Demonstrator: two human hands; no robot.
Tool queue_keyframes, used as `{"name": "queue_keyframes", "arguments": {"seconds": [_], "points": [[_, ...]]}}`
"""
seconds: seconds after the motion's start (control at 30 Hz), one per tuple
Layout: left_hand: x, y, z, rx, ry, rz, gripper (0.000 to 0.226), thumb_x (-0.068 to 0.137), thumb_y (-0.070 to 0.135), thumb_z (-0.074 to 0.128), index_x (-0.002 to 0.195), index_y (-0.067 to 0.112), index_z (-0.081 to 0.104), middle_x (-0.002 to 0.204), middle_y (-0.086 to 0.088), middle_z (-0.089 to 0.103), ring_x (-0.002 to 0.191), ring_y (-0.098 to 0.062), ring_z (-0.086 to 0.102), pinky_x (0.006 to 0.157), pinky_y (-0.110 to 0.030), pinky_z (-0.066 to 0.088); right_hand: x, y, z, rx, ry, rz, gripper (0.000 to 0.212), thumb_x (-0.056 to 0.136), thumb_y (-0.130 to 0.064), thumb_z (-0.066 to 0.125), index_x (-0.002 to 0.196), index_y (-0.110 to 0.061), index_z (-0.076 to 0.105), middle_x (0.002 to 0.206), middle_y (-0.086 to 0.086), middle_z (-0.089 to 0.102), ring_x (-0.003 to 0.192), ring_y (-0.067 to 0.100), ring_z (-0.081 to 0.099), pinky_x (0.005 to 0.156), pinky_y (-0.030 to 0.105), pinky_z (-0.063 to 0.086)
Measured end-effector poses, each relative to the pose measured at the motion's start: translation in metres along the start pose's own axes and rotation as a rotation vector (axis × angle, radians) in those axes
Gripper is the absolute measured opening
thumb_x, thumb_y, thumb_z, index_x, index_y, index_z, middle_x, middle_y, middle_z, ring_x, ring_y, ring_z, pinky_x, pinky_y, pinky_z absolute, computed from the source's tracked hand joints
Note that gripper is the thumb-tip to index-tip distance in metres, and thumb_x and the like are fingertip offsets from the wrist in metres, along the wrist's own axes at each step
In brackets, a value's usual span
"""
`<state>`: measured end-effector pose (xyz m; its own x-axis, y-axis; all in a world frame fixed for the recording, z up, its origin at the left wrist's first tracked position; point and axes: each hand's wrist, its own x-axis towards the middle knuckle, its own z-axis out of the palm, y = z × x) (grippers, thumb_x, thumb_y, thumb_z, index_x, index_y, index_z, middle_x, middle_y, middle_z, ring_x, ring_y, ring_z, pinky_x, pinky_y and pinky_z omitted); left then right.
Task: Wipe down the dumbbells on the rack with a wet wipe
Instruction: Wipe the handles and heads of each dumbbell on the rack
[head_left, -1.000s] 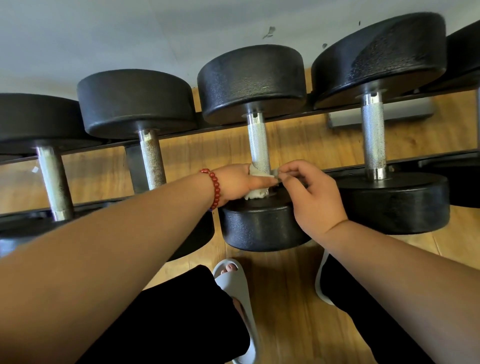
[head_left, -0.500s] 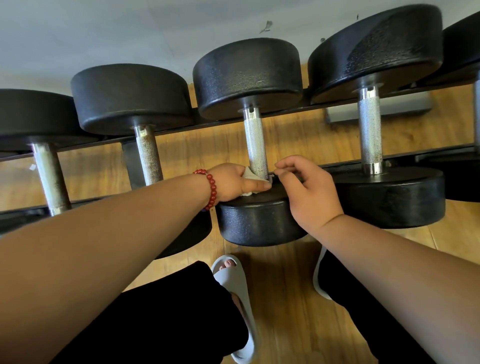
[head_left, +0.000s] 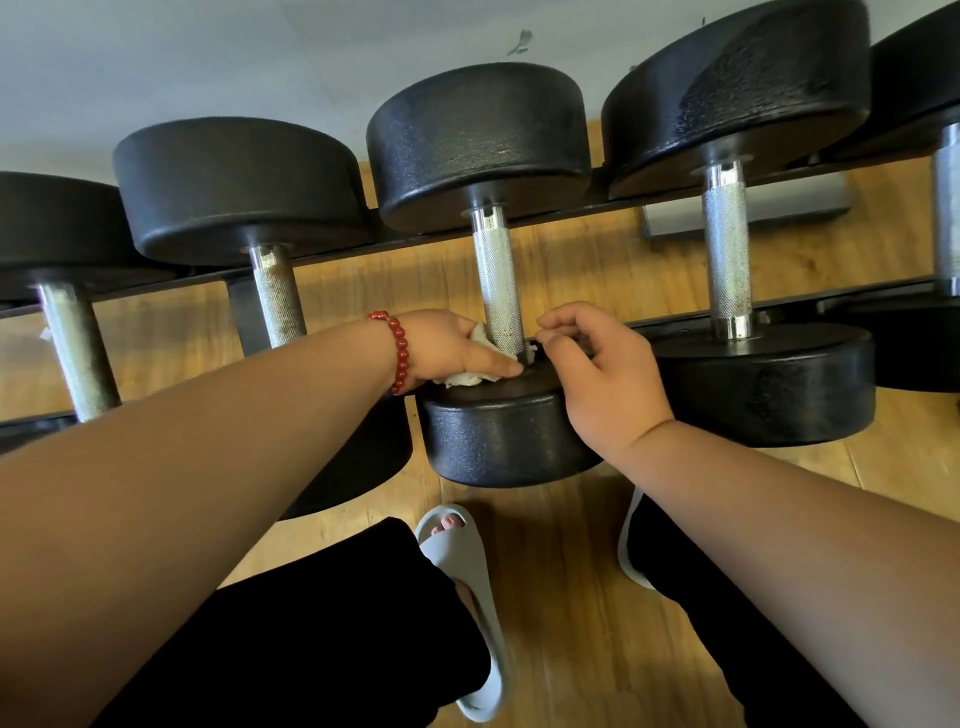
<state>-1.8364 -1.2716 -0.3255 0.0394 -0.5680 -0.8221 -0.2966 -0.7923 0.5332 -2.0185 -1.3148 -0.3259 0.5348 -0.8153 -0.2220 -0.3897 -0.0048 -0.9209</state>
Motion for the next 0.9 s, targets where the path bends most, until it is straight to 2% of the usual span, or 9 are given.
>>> {"name": "queue_keyframes", "arguments": {"seconds": [0.07,0.17,0.33,0.47,0.53,0.6,0.67,0.77,0.9], "points": [[0.002,0.001,0.008,0.114,0.09,0.008,0.056,0.062,0.059,0.081,0.104,0.023,0.071,0.101,0.003,0.073,0.096,-0.015,0.068,0.093,-0.033,0.051,0.0,0.0,0.0,0.003,-0.006,-0.003,0.011,0.096,-0.02,0.054,0.099,-0.025,0.063,0.099,-0.011,0.064,0.093,0.001,0.059,0.081,0.016,0.046],[0.0,0.002,0.013,0.142,0.158,0.0,0.046,0.069,0.06,0.076,0.099,0.025,0.071,0.098,0.005,0.071,0.093,-0.012,0.066,0.089,-0.027,0.05,0.0,0.0,0.0,0.001,-0.011,-0.009,0.011,0.095,-0.019,0.055,0.099,-0.025,0.064,0.099,-0.011,0.064,0.093,0.001,0.06,0.082,0.018,0.048],[-0.008,-0.002,0.001,0.03,0.076,-0.006,0.075,0.035,0.062,0.082,0.097,0.02,0.073,0.099,-0.001,0.075,0.099,-0.02,0.069,0.1,-0.042,0.05,-0.001,0.0,0.001,0.017,-0.005,-0.012,0.011,0.095,-0.019,0.054,0.097,-0.026,0.063,0.098,-0.013,0.063,0.093,0.003,0.06,0.083,0.021,0.048],[-0.008,0.005,0.011,0.203,0.124,0.014,0.049,0.075,0.061,0.069,0.105,0.022,0.069,0.101,0.002,0.071,0.095,-0.013,0.065,0.089,-0.025,0.049,0.0,0.001,0.001,0.004,-0.001,-0.004,0.011,0.095,-0.019,0.055,0.098,-0.027,0.063,0.098,-0.014,0.063,0.093,0.002,0.059,0.083,0.021,0.048],[-0.012,0.006,0.013,0.214,0.11,0.013,0.042,0.085,0.056,0.062,0.108,0.021,0.067,0.105,0.001,0.07,0.099,-0.014,0.064,0.093,-0.027,0.048,0.0,0.001,0.001,0.0,0.007,-0.001,0.011,0.095,-0.02,0.055,0.1,-0.026,0.064,0.099,-0.014,0.063,0.092,0.003,0.059,0.084,0.022,0.048],[-0.019,0.007,0.013,0.22,0.073,0.009,0.037,0.091,0.05,0.058,0.113,0.021,0.066,0.111,-0.001,0.068,0.105,-0.017,0.063,0.102,-0.036,0.044,0.0,0.001,0.001,-0.006,0.005,-0.002,0.013,0.095,-0.02,0.055,0.102,-0.025,0.065,0.1,-0.014,0.063,0.091,0.003,0.06,0.084,0.023,0.049],[-0.027,0.007,0.016,0.238,0.08,0.015,0.029,0.095,0.044,0.054,0.112,0.022,0.064,0.115,0.0,0.067,0.108,-0.016,0.061,0.104,-0.035,0.042,-0.001,0.001,0.0,-0.014,-0.001,-0.001,0.013,0.095,-0.021,0.055,0.103,-0.025,0.065,0.1,-0.014,0.063,0.09,0.003,0.059,0.083,0.021,0.049],[-0.039,0.003,0.024,0.162,0.172,0.059,0.019,0.095,0.043,0.053,0.102,0.029,0.064,0.109,0.003,0.067,0.103,-0.015,0.062,0.098,-0.034,0.045,-0.001,-0.002,0.0,-0.026,-0.003,-0.016,0.013,0.096,-0.02,0.054,0.1,-0.026,0.064,0.098,-0.016,0.062,0.093,-0.001,0.058,0.08,0.017,0.045],[-0.06,-0.005,0.04,-0.045,0.296,0.092,0.034,0.092,0.056,0.051,0.102,0.027,0.066,0.101,0.004,0.069,0.097,-0.013,0.063,0.091,-0.033,0.049,-0.004,-0.008,-0.002,-0.035,-0.015,0.003,0.012,0.096,-0.021,0.053,0.101,-0.025,0.063,0.097,-0.016,0.06,0.093,-0.001,0.056,0.075,0.014,0.043]]}}
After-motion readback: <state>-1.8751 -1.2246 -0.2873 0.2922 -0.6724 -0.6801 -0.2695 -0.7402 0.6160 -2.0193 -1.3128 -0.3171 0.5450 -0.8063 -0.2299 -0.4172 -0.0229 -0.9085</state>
